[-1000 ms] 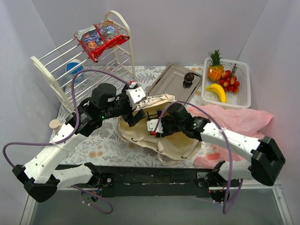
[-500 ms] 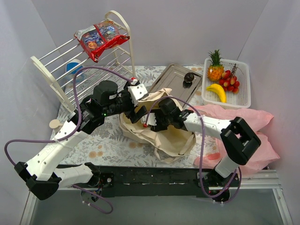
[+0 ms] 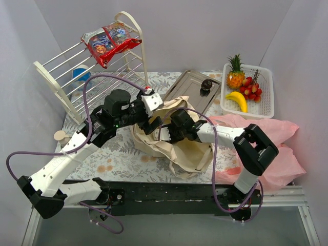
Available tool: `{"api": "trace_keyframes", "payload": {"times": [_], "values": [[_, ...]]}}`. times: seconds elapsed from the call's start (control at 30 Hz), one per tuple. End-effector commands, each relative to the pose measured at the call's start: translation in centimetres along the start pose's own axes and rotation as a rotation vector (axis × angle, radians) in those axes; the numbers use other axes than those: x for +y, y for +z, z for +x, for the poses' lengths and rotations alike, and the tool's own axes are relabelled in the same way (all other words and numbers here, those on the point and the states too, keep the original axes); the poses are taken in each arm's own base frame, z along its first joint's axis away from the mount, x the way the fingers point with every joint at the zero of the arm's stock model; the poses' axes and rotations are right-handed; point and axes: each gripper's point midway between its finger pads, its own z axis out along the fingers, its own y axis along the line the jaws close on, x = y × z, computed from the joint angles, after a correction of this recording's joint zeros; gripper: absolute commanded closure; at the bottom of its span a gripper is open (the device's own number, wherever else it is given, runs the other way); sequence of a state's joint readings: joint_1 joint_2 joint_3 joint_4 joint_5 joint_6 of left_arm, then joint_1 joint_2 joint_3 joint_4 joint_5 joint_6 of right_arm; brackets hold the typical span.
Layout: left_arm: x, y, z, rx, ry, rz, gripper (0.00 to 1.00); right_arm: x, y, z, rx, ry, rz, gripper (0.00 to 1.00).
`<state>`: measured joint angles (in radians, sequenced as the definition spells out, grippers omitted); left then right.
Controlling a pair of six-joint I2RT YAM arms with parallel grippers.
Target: Untie the knot of the grocery bags and take out the mixed food
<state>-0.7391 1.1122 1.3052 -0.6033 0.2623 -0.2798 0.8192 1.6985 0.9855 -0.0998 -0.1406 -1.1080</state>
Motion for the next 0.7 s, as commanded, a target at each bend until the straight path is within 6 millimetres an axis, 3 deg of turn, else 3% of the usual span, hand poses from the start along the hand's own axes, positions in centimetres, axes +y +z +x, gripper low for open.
{"api": "trace_keyframes", "payload": {"times": [0.0, 0.1, 0.17, 0.2, 0.4, 0.43, 0.5, 0.57, 0.6, 0.63, 0.67], "values": [[1.5, 0.2, -0.2, -0.016, 0.042, -0.073, 0.23, -3.6, -6.1, -3.4, -0.067, 0.01, 0.112, 0.96], [2.6, 1.3, -0.9, -0.025, 0.08, -0.099, 0.23, -5.6, -10.9, -6.4, -0.15, 0.104, 0.167, 0.99], [3.6, 1.8, -2.5, -0.064, 0.093, -0.125, 0.23, -5.8, -14.0, -7.9, -0.212, 0.174, 0.18, 0.99], [4.0, 2.9, -2.3, -0.053, 0.089, -0.122, 0.23, -5.9, -15.1, -8.9, -0.254, 0.185, 0.186, 0.99], [6.8, 6.0, -6.1, -0.161, 0.022, -0.169, 0.23, -4.7, -21.2, -10.1, -0.344, 0.309, 0.206, 0.99], [7.0, 7.5, -5.8, -0.152, 0.007, -0.153, 0.23, -4.8, -22.3, -10.5, -0.365, 0.319, 0.217, 0.99], [7.7, 7.9, -8.1, -0.207, -0.031, -0.156, 0.23, -5.5, -25.2, -11.4, -0.425, 0.334, 0.272, 0.99], [8.4, 9.2, -8.7, -0.213, -0.063, -0.154, 0.21, -6.7, -28.1, -12.7, -0.47, 0.345, 0.314, 0.99], [8.8, 9.2, -9.4, -0.226, -0.1, -0.166, 0.17, -7.0, -28.9, -13.0, -0.471, 0.339, 0.321, 0.99], [9.7, 8.0, -12.1, -0.274, -0.112, -0.192, 0.1, -7.8, -30.5, -13.5, -0.474, 0.299, 0.35, 0.99], [10.6, 8.1, -12.5, -0.275, -0.133, -0.191, 0.09, -8.2, -31.3, -13.6, -0.47, 0.255, 0.372, 0.99]]}}
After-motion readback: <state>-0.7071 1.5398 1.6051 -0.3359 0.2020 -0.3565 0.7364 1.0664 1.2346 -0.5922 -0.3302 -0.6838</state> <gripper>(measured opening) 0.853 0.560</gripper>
